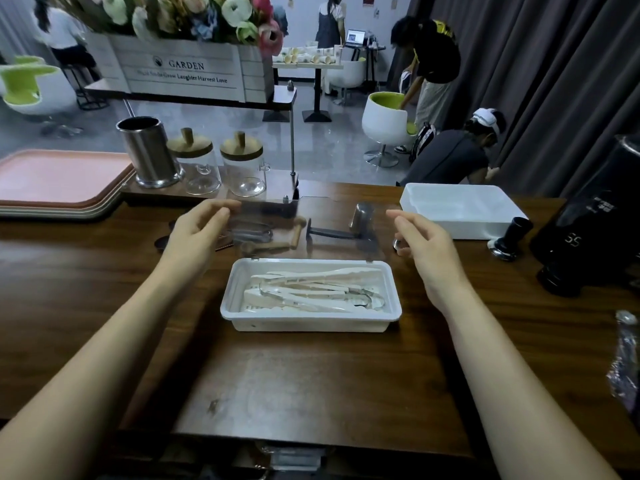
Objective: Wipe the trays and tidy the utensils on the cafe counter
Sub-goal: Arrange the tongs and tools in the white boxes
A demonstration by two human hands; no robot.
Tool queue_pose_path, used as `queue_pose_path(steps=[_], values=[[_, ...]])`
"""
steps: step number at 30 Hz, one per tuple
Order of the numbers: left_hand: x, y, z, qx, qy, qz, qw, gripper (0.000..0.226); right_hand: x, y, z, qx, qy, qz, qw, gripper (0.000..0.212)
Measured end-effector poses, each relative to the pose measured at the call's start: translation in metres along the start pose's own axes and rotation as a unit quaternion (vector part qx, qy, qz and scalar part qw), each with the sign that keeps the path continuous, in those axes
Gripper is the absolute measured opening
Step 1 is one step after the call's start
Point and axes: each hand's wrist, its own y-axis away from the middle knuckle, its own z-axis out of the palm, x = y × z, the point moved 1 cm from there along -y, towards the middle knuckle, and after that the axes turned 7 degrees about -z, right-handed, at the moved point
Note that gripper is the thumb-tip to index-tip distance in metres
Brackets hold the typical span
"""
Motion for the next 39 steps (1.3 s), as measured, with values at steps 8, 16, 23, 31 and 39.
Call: queue_pose_path(steps=[8,16,23,31,39], values=[[0.001,0.054,-0.006,0.033,0.023,-0.005,0.999,0.02,-0.004,0.033,-0.02,-0.017,0.043,0.011,0.999,0.038],[-0.026,0.092,-0.005,0.002,0.017,-0.06,0.998,0.011,0.022,0.083,-0.021,-0.04,0.024,0.048,0.998,0.028],[-0.04,0.086,0.005,-0.064,-0.07,-0.121,0.988,0.04,0.036,0.093,0.007,-0.032,0.115,0.047,0.992,0.038],[-0.041,0.085,0.009,-0.058,-0.105,-0.124,0.985,0.043,0.046,0.095,0.008,-0.076,0.189,0.061,0.977,0.053],[0.008,0.082,0.037,-0.026,-0.141,-0.082,0.986,0.082,0.015,0.07,-0.034,-0.071,0.19,0.016,0.979,0.081]])
